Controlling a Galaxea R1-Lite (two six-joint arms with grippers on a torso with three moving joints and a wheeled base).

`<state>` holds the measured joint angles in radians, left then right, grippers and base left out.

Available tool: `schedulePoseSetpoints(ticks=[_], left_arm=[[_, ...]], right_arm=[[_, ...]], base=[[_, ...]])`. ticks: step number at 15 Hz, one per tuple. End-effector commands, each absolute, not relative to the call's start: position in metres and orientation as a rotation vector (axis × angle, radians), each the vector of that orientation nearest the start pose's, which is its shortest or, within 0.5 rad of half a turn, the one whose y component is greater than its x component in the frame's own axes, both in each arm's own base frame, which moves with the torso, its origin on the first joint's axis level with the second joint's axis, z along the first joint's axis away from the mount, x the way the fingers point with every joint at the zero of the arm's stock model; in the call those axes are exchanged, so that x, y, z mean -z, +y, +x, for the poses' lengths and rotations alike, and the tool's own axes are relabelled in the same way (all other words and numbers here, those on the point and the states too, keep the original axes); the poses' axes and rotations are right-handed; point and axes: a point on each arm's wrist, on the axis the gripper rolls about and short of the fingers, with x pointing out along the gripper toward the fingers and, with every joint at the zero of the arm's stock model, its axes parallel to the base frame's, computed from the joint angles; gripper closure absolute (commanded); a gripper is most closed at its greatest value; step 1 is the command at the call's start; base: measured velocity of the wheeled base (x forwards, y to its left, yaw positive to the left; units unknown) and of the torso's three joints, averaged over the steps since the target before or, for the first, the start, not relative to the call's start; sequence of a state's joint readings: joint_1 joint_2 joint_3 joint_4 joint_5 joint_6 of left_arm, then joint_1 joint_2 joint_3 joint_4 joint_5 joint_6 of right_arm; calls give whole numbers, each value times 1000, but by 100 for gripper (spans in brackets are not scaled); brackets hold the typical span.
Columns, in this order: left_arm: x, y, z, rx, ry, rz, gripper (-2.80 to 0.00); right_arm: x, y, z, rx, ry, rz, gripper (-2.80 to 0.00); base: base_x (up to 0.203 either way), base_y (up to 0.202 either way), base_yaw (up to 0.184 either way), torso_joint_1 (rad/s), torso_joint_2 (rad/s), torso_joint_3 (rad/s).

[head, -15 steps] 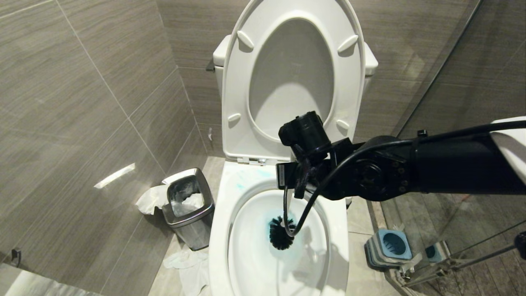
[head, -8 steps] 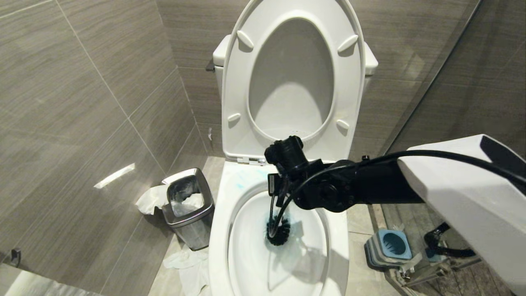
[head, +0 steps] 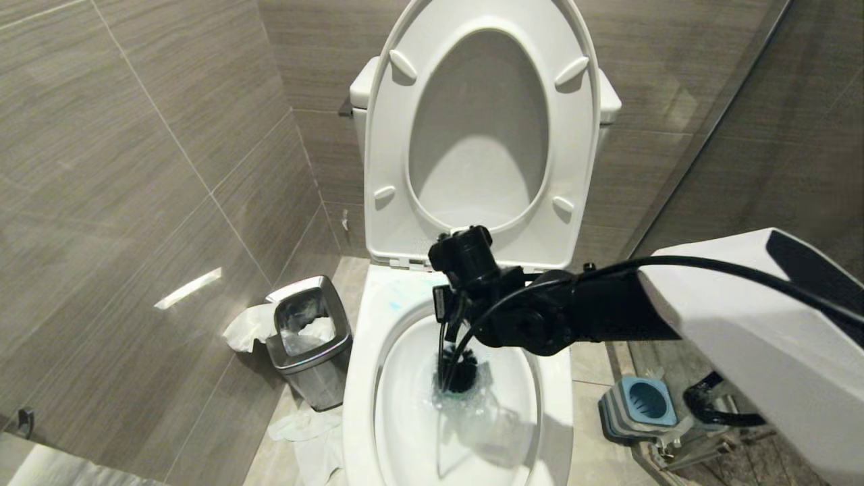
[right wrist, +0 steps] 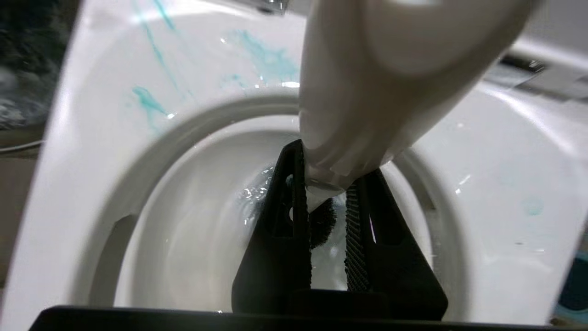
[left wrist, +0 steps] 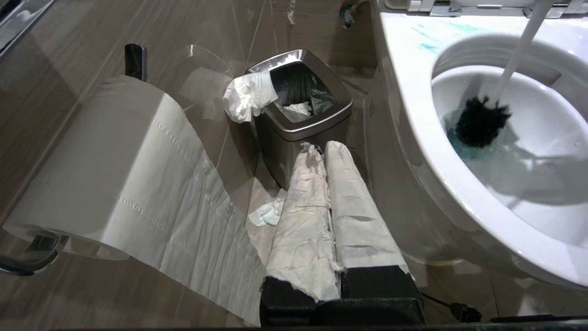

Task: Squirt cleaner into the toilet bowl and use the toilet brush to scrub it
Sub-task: Scrub the toilet bowl

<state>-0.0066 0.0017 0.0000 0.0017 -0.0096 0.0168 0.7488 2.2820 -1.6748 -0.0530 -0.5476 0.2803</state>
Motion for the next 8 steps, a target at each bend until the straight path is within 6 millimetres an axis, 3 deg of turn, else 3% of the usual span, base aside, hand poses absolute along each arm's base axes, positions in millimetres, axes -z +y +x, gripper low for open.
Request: schedulePoseSetpoints(ticks=[1,3,4,8], left_arm=[[-75,0,-23,15,3,17,0],[-75,0,-23,15,2,18,0],[-75,0,-23,17,4,18,0],[-75,0,-23,15,3,17,0]], right_arm=[[-207,290,323,-165,367,-2,0],[-239,277,303,-192,351,7,0],[-241,274,299,-196,365,2,0],[-210,285,310,-183,424,-24,0]], base=[[0,0,0,0,0,0],[0,0,0,0,0,0],[0,0,0,2,-1,80],[0,0,0,4,3,120]])
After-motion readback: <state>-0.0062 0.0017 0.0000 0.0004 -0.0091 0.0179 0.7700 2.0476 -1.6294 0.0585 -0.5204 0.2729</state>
